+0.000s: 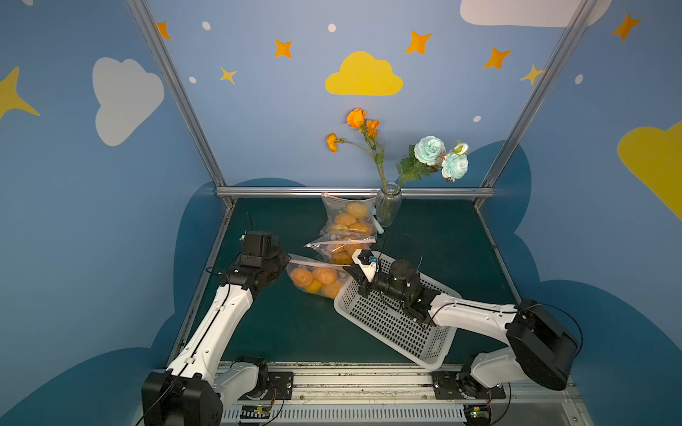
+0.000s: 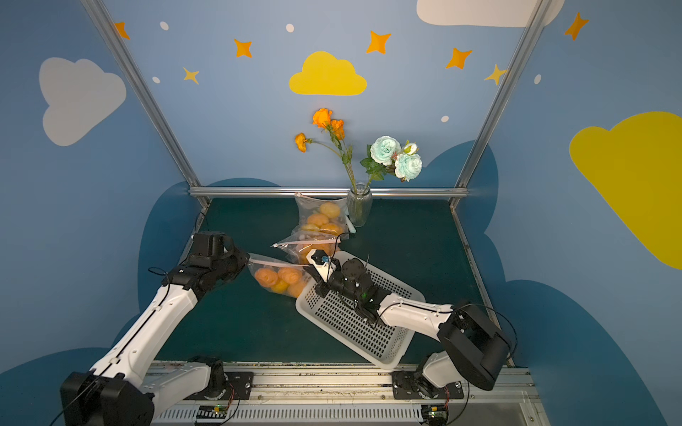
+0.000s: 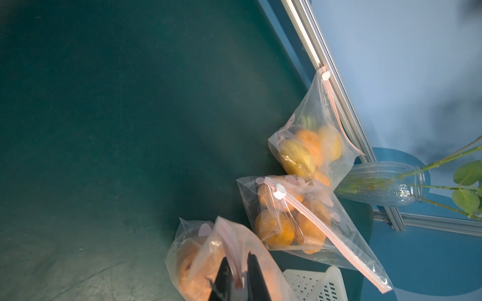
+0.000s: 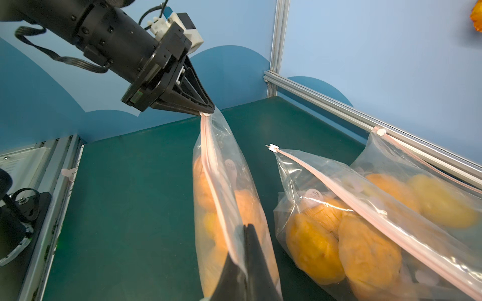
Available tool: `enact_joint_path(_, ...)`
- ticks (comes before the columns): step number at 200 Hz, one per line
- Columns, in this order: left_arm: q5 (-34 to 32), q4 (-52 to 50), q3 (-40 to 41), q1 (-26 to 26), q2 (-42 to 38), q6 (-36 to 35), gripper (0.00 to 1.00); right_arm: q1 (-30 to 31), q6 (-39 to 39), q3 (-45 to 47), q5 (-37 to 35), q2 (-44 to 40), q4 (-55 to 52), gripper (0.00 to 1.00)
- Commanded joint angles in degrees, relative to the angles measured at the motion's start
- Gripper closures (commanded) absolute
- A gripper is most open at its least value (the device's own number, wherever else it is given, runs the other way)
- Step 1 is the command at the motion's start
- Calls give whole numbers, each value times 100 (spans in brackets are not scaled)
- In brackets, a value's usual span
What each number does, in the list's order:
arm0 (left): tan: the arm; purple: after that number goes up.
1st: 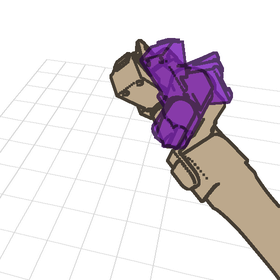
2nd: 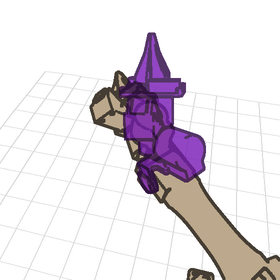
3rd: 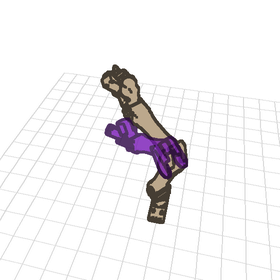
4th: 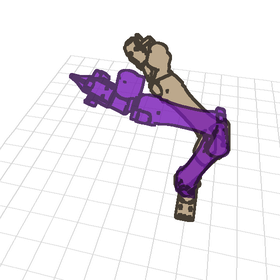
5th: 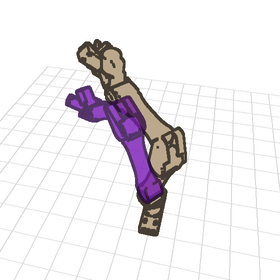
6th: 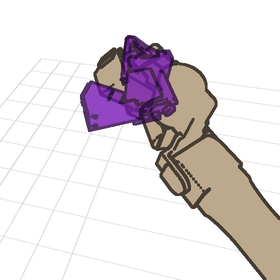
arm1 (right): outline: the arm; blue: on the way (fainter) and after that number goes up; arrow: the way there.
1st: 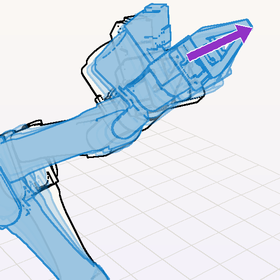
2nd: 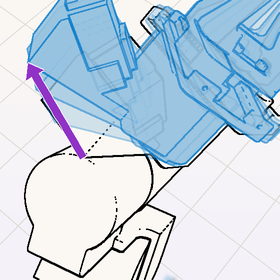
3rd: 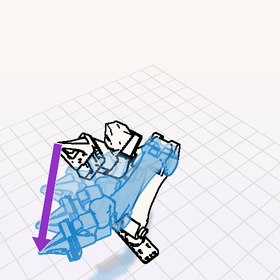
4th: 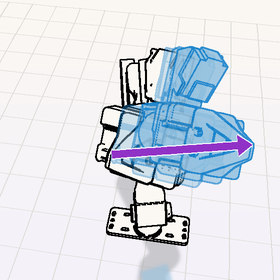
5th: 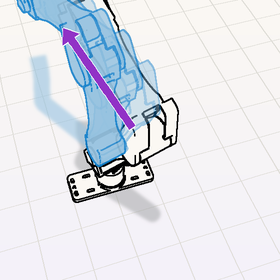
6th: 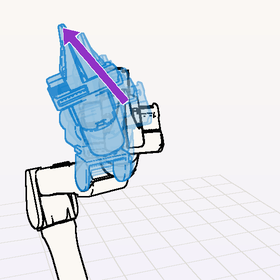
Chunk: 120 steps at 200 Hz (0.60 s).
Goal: Put the potatoes into a zipper bag and zip it
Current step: Zip the zipper on the zipper food storage bag.
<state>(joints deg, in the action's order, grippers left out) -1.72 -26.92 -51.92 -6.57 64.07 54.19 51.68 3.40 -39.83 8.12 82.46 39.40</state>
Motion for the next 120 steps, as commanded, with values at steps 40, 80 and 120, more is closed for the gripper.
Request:
enact_joint_path(40,-629,-74,-213,226,70,-33,97,-167,-349,-185,383,11,-183,100)
enact_joint_path(80,-1144,-464,-272,261,-331,80,97,-199,-616,-350,359,168,-150,100)
enact_joint_path(120,-1492,-852,-206,268,-879,288,97,-208,-1048,-633,583,248,-377,100)
